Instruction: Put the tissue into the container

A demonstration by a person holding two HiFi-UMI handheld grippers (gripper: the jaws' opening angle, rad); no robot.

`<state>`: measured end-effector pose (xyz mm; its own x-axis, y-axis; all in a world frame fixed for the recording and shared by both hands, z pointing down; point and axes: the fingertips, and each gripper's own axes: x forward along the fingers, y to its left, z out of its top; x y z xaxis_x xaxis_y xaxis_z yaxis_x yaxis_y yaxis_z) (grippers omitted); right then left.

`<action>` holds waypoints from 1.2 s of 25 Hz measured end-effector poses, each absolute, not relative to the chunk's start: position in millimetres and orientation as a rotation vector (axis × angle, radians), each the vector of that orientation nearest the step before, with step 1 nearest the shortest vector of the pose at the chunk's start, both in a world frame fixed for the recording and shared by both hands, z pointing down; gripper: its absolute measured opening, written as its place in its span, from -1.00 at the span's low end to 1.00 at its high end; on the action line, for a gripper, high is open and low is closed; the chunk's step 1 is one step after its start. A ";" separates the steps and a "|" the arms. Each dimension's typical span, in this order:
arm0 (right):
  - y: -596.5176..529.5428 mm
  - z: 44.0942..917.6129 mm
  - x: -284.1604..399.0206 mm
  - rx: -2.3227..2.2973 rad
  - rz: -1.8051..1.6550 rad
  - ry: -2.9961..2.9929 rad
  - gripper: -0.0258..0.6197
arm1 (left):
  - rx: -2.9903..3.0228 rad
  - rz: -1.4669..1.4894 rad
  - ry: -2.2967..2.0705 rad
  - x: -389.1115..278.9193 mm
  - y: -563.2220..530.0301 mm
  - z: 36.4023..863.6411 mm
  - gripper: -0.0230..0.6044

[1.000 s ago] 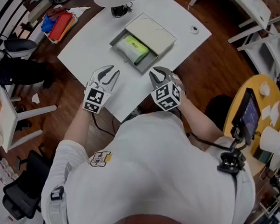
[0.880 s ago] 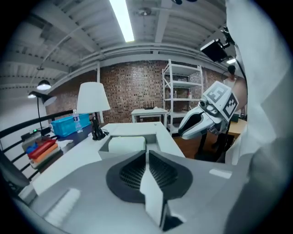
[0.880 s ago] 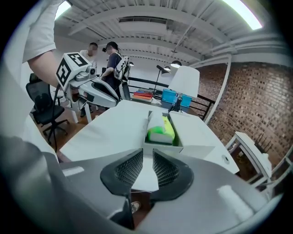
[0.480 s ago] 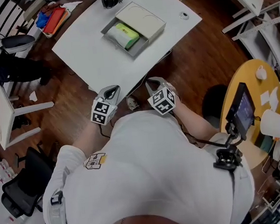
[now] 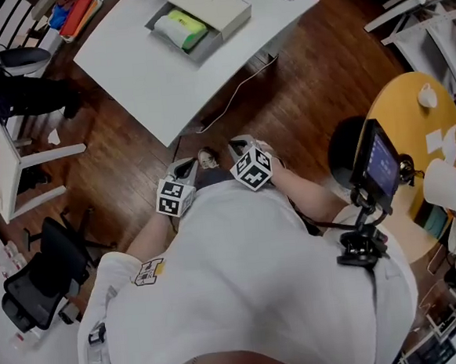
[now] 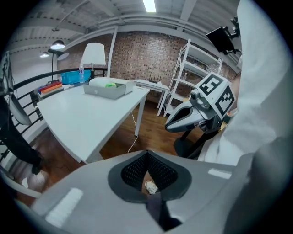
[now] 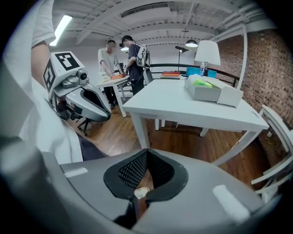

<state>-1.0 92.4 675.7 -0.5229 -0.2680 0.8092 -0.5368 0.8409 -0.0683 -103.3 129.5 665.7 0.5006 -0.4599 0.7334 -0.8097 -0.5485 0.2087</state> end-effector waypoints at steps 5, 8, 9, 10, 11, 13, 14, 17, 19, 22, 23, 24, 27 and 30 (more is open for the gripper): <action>108.0 682.2 -1.4 0.593 0.389 -2.115 -0.92 | 2.181 0.947 -0.919 -106.4 163.9 692.2 -0.93; 108.3 676.5 -3.7 0.637 0.401 -2.115 -0.92 | 2.199 0.982 -0.869 -111.1 173.0 697.8 -0.93; 108.0 675.3 -5.3 0.650 0.400 -2.115 -0.92 | 2.210 0.985 -0.861 -113.6 173.0 698.6 -0.93; 107.5 674.4 -7.2 0.662 0.394 -2.114 -0.92 | 2.220 0.985 -0.857 -116.6 172.0 698.8 -0.93; 107.8 673.4 -9.1 0.673 0.388 -2.113 -0.92 | 2.227 0.981 -0.857 -119.6 171.7 698.3 -0.93; 110.8 671.2 -12.5 0.691 0.379 -2.113 -0.92 | 2.236 0.968 -0.858 -124.5 173.3 695.6 -0.93; 112.4 670.0 -13.6 0.699 0.374 -2.112 -0.92 | 2.242 0.962 -0.858 -126.4 174.1 693.9 -0.93; 117.2 666.6 -17.9 0.711 0.362 -2.105 -0.92 | 2.258 0.948 -0.855 -132.5 176.8 690.4 -0.93; 121.3 665.8 -21.9 0.707 0.352 -2.102 -0.92 | 2.259 0.943 -0.857 -137.5 180.8 690.1 -0.93; 126.9 665.7 -25.3 0.699 0.328 -2.096 -0.92 | 2.257 0.947 -0.849 -141.9 188.1 691.9 -0.93; 128.6 665.5 -26.2 0.697 0.320 -2.094 -0.92 | 2.256 0.948 -0.848 -143.4 189.9 692.5 -0.93; 130.0 665.3 -27.4 0.696 0.314 -2.092 -0.92 | 2.255 0.948 -0.849 -145.3 190.8 692.7 -0.93; 132.4 665.6 -32.4 0.692 0.306 -2.091 -0.92 | 2.258 0.941 -0.855 -150.6 190.7 692.3 -0.93; 133.9 666.4 -36.1 0.688 0.298 -2.087 -0.92 | 2.262 0.937 -0.853 -153.9 190.9 693.6 -0.93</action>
